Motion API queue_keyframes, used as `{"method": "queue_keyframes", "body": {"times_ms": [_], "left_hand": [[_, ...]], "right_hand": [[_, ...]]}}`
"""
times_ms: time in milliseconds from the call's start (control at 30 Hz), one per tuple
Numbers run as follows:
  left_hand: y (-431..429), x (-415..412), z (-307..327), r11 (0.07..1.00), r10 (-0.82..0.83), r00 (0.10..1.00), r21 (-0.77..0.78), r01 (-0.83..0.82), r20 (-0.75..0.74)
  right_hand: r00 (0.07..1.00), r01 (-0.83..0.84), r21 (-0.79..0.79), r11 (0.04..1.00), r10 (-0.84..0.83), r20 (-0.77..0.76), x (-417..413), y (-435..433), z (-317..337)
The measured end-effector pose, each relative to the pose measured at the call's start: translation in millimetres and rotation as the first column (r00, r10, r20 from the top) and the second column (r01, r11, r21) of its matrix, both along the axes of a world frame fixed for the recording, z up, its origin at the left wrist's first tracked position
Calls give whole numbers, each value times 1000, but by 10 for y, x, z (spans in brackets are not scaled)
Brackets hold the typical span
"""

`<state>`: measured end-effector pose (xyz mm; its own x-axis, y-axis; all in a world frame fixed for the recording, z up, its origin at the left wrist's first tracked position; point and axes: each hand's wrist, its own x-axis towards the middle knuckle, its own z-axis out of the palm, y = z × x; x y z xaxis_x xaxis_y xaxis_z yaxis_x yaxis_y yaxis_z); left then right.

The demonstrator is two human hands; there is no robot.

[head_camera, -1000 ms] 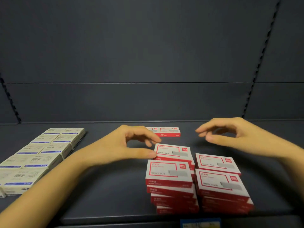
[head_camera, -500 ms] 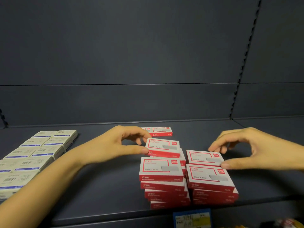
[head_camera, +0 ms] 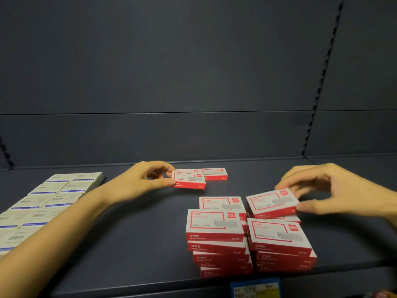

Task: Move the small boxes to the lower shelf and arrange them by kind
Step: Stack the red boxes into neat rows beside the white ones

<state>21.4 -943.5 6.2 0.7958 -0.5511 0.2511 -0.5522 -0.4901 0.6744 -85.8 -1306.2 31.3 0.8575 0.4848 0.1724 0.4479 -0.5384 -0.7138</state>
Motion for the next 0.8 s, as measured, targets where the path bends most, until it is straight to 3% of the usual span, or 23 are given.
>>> {"method": "queue_keyframes", "body": {"times_ms": [200, 567, 800], "left_hand": [[-19, 100, -258, 998, 56, 998, 35, -56, 7], [-10, 198, -420, 992, 113, 990, 42, -117, 81], [-16, 245, -443, 992, 121, 988, 35, -125, 94]], "right_hand": [[987, 128, 141, 982, -140, 76, 362, 146, -23], [978, 206, -30, 978, -205, 27, 1066, 612, -319], [978, 209, 85, 974, -208, -24, 1089, 587, -469]]}}
